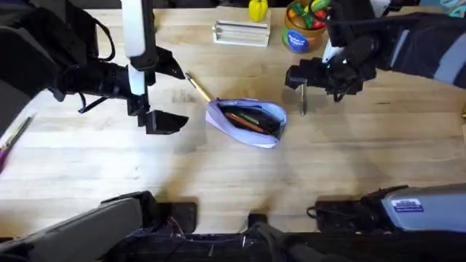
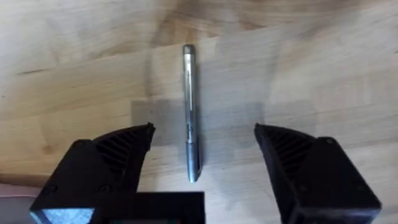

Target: Unzip the bag, pick up the pens from the table one at a time and place them inside, then zip the bag closed.

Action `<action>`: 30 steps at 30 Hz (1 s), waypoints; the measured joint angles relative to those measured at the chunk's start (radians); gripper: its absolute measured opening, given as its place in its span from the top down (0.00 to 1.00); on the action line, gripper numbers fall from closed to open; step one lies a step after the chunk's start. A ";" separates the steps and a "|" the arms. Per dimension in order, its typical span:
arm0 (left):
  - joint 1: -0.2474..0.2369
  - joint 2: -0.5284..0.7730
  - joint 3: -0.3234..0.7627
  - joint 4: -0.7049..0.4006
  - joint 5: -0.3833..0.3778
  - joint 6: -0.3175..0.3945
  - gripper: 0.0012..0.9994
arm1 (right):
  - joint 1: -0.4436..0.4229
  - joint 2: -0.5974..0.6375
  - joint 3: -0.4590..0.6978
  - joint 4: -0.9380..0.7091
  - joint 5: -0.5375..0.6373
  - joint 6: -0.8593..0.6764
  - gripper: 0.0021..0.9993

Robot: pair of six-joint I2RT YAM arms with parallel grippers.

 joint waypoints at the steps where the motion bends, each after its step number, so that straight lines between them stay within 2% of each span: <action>1: 0.000 0.000 0.000 0.000 0.000 0.000 0.01 | 0.000 0.021 0.000 0.000 0.000 0.006 0.00; 4: 0.000 0.000 0.000 0.000 0.000 0.000 0.01 | 0.000 0.098 0.000 0.001 -0.014 0.015 0.00; 8: 0.000 0.000 0.000 0.000 0.000 0.000 0.01 | 0.002 0.107 0.001 0.000 -0.015 0.016 0.01; 10: 0.000 0.000 0.000 0.000 0.000 0.000 0.01 | 0.002 0.107 0.001 0.000 -0.014 0.017 0.06; 12: 0.000 0.000 0.000 0.000 0.000 0.000 0.01 | 0.002 0.107 0.001 0.000 -0.011 0.017 0.21; 14: 0.000 0.000 0.000 0.000 0.000 0.000 0.01 | 0.002 0.107 0.001 0.000 -0.008 0.016 0.47; 19: 0.000 0.000 0.000 0.000 0.000 0.000 0.01 | 0.001 0.107 0.001 0.004 -0.001 0.023 0.93; 27: 0.000 0.000 0.000 0.000 0.000 0.000 0.01 | 0.000 0.097 0.002 -0.005 -0.016 0.010 0.96; 30: 0.000 0.000 0.000 0.000 0.000 0.000 0.01 | 0.002 0.058 0.002 -0.026 -0.032 -0.030 0.96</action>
